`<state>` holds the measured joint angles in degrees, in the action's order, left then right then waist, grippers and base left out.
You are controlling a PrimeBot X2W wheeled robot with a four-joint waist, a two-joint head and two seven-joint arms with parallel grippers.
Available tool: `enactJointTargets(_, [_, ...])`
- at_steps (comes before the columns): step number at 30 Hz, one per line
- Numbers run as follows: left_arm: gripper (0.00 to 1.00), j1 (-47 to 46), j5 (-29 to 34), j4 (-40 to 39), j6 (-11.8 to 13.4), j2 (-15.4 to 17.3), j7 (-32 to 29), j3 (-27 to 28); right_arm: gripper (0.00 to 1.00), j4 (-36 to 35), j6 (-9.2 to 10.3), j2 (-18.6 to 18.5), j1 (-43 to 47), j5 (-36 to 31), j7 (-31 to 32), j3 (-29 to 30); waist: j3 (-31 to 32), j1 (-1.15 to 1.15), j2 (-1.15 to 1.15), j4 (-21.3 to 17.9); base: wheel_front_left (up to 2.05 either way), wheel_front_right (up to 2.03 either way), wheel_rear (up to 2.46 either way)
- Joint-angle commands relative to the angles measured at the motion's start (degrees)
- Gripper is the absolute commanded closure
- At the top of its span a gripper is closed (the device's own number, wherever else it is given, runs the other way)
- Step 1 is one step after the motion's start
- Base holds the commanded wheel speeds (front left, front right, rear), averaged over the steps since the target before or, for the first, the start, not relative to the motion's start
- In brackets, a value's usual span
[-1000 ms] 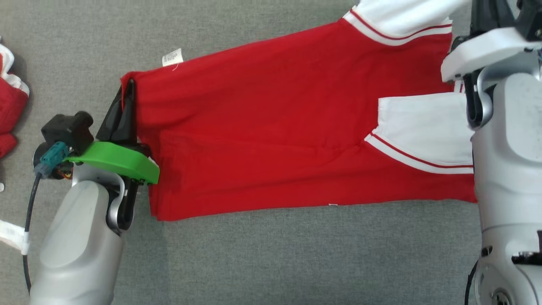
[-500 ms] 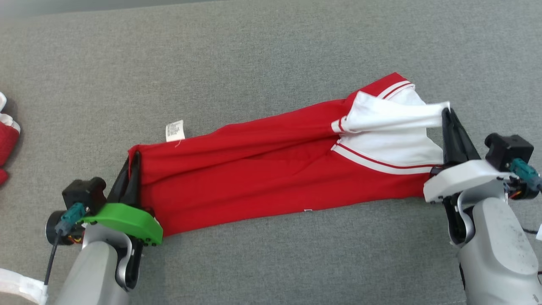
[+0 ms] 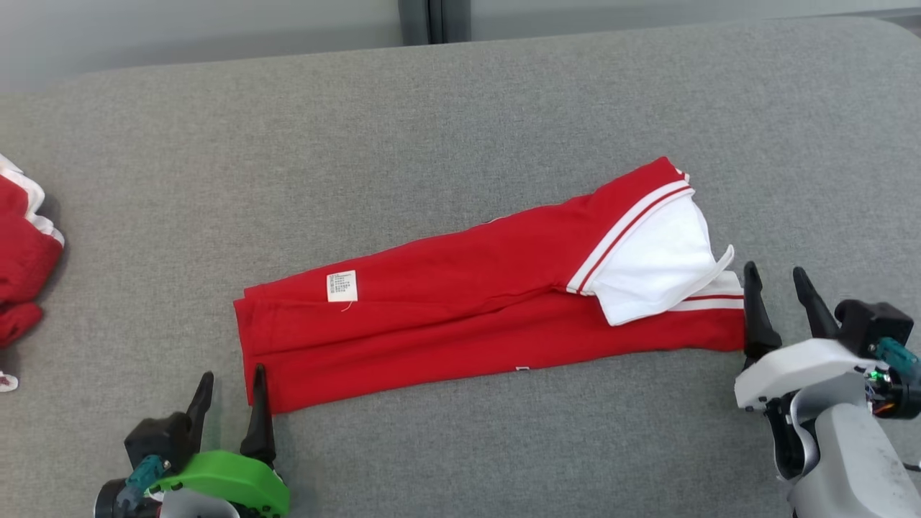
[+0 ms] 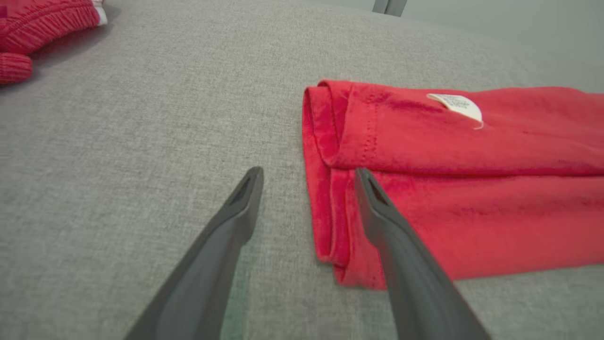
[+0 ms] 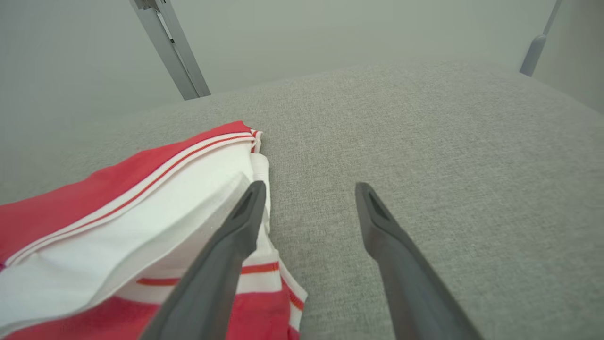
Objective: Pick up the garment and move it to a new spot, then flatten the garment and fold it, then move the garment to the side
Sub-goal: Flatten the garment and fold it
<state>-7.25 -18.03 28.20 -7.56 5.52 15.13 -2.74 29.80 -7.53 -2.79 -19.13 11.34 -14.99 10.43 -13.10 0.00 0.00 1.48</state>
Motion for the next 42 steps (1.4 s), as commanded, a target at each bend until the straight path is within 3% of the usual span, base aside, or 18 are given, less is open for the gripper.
enactJointTargets(1, [0.0,1.6,0.7,-0.8,0.2,-0.4,0.0,0.6,0.0,0.6,0.09,-0.2,1.5,0.4,-0.3,0.2,1.9,0.0,0.0,1.0,0.0,0.0,0.0])
enactJointTargets(7, [0.0,3.8,2.7,-2.3,0.2,-1.7,0.0,0.0,0.0,1.7,0.09,-0.2,2.5,0.1,-0.3,0.6,3.2,0.0,0.0,2.3,0.0,0.0,0.0])
enactJointTargets(16, [0.0,1.2,2.0,-3.8,0.2,-2.1,0.0,-1.4,0.0,3.9,0.09,-0.2,-5.0,-2.2,-0.3,-0.4,0.7,0.0,0.0,4.2,0.0,0.0,0.0])
enactJointTargets(26, [0.0,-1.4,0.4,-2.9,0.2,-1.6,0.0,-3.5,0.0,22.5,0.09,-0.2,-13.9,-9.1,-0.2,3.8,-2.0,0.0,0.0,7.2,0.0,0.0,0.0])
enactJointTargets(32, [0.0,-0.9,-0.3,-2.6,0.2,-1.4,0.0,-3.4,0.01,33.8,0.06,0.5,-13.1,-5.2,0.7,0.1,-1.8,0.0,0.0,7.6,0.0,0.0,0.0])
enactJointTargets(33, [0.0,-0.7,-0.3,-2.6,0.2,-1.3,0.0,-3.2,0.59,34.7,0.03,0.7,-12.9,-3.7,0.8,-1.6,-1.7,0.0,0.0,7.5,0.0,0.0,0.0])
enactJointTargets(34, [0.0,-0.5,-0.3,-2.6,0.2,-1.3,0.0,-3.0,1.0,35.0,0.02,0.8,-12.7,-3.1,0.8,-2.7,-1.7,0.0,0.0,7.3,0.0,0.0,0.0])
enactJointTargets(37, [0.0,-0.2,-0.3,-2.7,0.2,-1.4,0.0,-2.3,1.0,31.1,0.04,0.4,-12.3,-2.2,0.6,-1.6,-1.4,0.0,0.0,6.4,0.0,0.0,0.0])
enactJointTargets(42, [0.0,0.0,0.4,-3.1,0.2,-1.2,0.0,-2.2,1.0,17.4,0.16,-1.0,-10.5,-5.4,-0.2,9.2,-0.5,0.0,0.0,4.8,0.0,0.0,0.0])
